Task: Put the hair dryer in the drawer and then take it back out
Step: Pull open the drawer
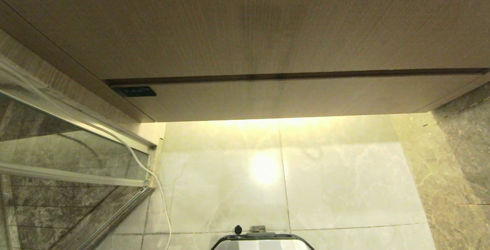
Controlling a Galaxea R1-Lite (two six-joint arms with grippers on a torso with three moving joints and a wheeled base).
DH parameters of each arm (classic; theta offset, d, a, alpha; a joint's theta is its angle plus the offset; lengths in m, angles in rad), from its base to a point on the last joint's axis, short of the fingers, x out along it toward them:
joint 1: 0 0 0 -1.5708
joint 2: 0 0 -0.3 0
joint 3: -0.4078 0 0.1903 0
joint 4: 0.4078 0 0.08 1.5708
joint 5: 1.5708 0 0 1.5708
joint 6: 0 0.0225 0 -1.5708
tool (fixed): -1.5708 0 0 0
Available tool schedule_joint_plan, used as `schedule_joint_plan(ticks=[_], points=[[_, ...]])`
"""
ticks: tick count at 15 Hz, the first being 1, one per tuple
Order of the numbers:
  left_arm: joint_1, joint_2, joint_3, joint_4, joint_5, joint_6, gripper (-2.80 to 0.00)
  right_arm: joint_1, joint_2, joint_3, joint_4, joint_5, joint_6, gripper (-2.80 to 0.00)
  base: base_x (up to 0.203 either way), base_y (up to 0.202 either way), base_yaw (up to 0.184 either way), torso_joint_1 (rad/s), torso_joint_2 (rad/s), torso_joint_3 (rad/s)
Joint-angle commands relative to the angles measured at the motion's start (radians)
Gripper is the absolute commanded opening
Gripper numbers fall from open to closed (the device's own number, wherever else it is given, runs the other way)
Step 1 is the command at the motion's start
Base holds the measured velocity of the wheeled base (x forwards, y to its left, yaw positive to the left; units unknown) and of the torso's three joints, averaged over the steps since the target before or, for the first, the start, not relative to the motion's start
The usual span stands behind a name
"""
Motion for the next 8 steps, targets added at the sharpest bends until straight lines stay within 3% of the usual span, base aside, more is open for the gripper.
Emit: schedule_joint_plan(ticks=[1,6,8], points=[[0.001,0.0,0.001,0.0,-0.001,0.0,-2.8,0.001,-0.039,0.04,-0.002,0.0,0.001,-2.8,0.0,0.0,0.0,0.0,0.0,0.0],[0.0,0.0,0.002,0.0,-0.001,0.0,-2.8,0.001,-0.039,0.04,0.0,0.003,-0.019,-2.8,0.0,0.0,0.0,0.0,0.0,0.0],[0.001,0.0,0.0,-0.001,0.0,0.0,-2.8,0.001,-0.039,0.04,-0.012,0.006,-0.066,-2.8,0.0,0.0,0.0,0.0,0.0,0.0]])
